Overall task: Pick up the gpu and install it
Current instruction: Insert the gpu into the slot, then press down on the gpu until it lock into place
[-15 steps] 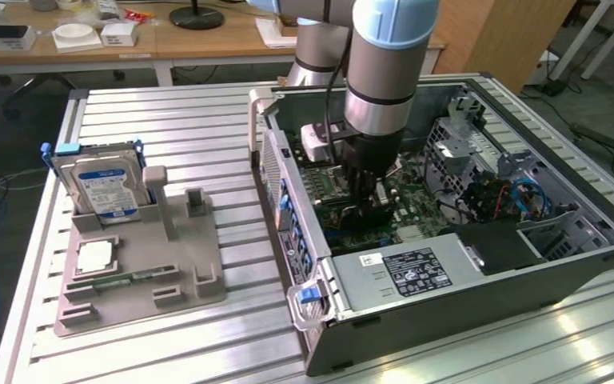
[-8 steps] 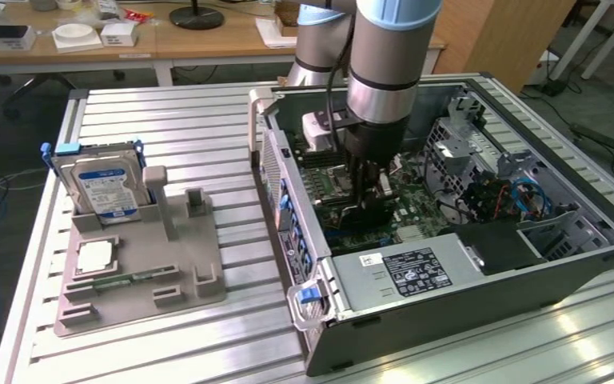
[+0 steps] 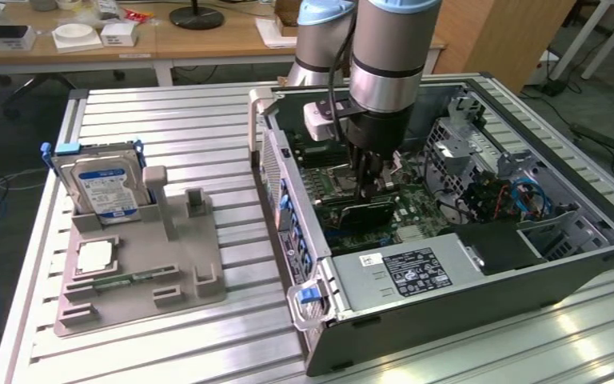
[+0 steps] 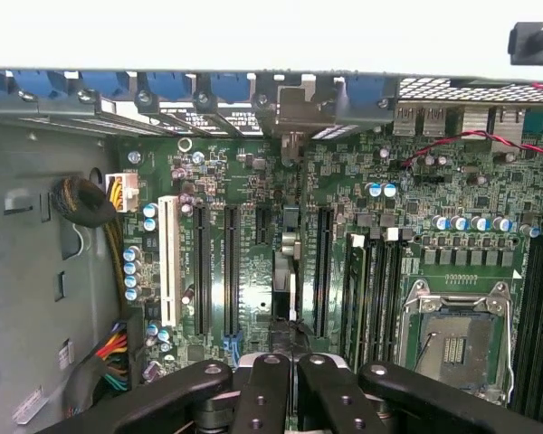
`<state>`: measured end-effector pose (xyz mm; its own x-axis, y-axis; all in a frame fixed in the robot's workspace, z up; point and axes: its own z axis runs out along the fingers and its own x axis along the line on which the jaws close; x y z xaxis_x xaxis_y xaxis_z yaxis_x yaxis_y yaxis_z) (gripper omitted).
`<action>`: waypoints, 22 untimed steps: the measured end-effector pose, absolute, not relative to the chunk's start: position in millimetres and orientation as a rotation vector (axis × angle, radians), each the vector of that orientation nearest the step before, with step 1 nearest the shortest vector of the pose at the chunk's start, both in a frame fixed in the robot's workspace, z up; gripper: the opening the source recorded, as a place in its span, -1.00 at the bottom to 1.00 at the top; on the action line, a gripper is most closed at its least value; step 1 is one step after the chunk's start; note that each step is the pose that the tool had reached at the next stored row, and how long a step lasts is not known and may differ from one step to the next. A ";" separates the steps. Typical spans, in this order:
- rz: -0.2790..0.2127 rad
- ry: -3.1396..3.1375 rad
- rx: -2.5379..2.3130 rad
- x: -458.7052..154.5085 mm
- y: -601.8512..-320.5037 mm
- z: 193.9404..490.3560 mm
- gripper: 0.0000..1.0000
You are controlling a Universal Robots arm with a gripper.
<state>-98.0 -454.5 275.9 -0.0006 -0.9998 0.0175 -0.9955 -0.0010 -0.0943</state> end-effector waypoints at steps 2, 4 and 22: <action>-0.122 2.181 -2.181 -98.0 -454.5 275.9 -0.80; -0.122 2.181 -2.182 -97.9 -454.5 275.9 -0.80; -0.099 2.199 -2.200 -102.1 -454.5 275.8 -0.80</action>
<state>-102.1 -454.5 275.8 0.0000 -0.9997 0.0240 -0.9978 -0.0016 -0.0655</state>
